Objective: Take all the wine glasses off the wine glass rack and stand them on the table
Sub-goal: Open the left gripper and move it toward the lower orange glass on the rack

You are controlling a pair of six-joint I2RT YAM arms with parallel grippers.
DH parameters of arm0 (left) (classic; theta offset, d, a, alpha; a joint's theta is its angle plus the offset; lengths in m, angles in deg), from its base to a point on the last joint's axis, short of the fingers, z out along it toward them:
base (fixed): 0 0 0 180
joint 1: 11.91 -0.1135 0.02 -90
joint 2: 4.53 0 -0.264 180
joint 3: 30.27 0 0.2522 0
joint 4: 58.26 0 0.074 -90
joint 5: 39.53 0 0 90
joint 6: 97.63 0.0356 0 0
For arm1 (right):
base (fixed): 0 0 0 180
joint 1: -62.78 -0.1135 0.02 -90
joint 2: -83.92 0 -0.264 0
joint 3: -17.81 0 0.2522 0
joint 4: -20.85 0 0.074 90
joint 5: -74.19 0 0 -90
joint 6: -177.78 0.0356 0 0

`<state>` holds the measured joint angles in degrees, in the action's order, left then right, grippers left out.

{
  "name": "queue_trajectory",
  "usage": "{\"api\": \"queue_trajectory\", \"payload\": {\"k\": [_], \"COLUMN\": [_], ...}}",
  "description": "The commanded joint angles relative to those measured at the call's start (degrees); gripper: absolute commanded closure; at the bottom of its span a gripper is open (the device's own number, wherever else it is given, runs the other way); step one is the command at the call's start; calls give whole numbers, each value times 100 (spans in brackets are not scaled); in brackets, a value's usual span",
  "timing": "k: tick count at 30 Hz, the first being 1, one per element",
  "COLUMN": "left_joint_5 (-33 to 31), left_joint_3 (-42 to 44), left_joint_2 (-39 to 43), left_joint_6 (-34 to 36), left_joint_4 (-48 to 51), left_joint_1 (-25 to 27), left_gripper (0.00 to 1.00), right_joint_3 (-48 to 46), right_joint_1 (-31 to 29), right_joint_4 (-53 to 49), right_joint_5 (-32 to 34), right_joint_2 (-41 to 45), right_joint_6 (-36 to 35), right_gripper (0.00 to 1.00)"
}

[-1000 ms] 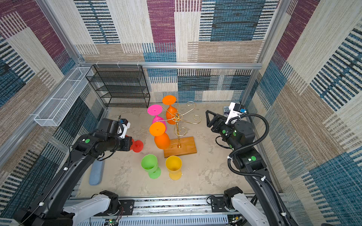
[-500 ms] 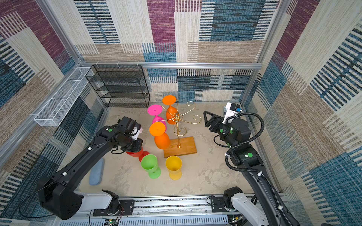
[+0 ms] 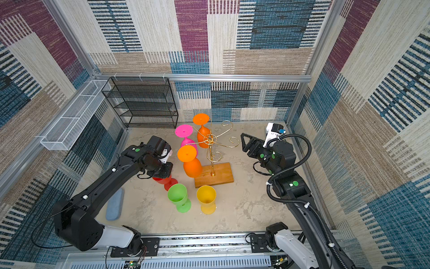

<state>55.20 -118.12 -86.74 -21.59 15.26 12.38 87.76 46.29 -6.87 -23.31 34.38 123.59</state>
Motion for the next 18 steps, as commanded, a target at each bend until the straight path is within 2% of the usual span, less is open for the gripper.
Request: {"api": "queue_trajectory", "payload": {"k": [1,8,13,16,18], "left_joint_5": [96,183,124,-204,-767], "left_joint_3": [-70,-163,-247,-454,-492], "left_joint_2": [-1,290,820,1319,1929], "left_joint_6": [-98,-116,-201,-330,-645], "left_joint_4": [-7,2,70,227,72], "left_joint_1": [27,47,43,38,40], "left_gripper": [82,66,60,60,61], "right_joint_3": [-18,-71,-108,-116,-143], "right_joint_1": [-1,2,1,-1,-2], "right_joint_4": [262,251,240,211,209], "right_joint_5": [-64,-53,-44,-10,25], "right_joint_2": [-12,22,49,67,76], "right_joint_6": [22,40,40,23,13], "right_gripper": [24,24,24,24,24]}}
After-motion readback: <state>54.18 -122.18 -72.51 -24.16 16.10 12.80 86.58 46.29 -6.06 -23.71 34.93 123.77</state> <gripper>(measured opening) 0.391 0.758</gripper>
